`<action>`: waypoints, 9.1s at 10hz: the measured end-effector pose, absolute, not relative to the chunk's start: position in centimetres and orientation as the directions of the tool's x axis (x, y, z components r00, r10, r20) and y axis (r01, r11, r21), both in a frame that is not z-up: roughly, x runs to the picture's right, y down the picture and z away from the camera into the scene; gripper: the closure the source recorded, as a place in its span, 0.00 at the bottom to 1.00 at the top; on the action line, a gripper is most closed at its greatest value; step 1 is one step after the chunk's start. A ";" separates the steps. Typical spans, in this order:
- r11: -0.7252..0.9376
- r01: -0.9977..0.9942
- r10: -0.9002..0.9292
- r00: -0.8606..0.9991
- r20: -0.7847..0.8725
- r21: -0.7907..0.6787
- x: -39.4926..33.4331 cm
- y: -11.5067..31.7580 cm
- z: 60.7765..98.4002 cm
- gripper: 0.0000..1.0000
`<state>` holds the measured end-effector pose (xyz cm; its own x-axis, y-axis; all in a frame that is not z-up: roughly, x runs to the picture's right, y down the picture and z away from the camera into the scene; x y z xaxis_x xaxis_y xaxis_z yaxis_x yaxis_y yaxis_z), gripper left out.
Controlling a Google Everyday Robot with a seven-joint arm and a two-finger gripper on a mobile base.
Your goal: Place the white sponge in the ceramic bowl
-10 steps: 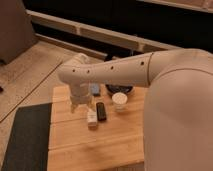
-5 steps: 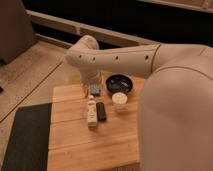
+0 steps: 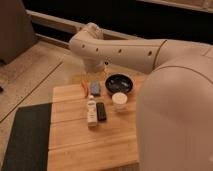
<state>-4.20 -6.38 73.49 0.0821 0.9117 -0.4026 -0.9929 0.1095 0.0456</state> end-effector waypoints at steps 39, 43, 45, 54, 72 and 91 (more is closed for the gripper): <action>0.353 -0.866 0.825 0.466 -0.320 -0.353 -7.4 -5.2 97.7 0.35; 0.385 -0.852 0.815 0.494 -0.302 -0.356 -7.5 -5.2 98.0 0.35; 0.392 -0.851 0.811 0.499 -0.304 -0.351 -7.4 -5.0 98.0 0.35; 0.357 -0.885 0.793 0.455 -0.405 -0.298 -5.9 -2.1 99.4 0.35; 0.414 -0.893 0.837 0.450 -0.311 -0.179 -5.2 -10.4 97.1 0.97; 0.192 -0.981 0.915 0.172 -0.365 0.019 10.1 -5.9 93.1 0.75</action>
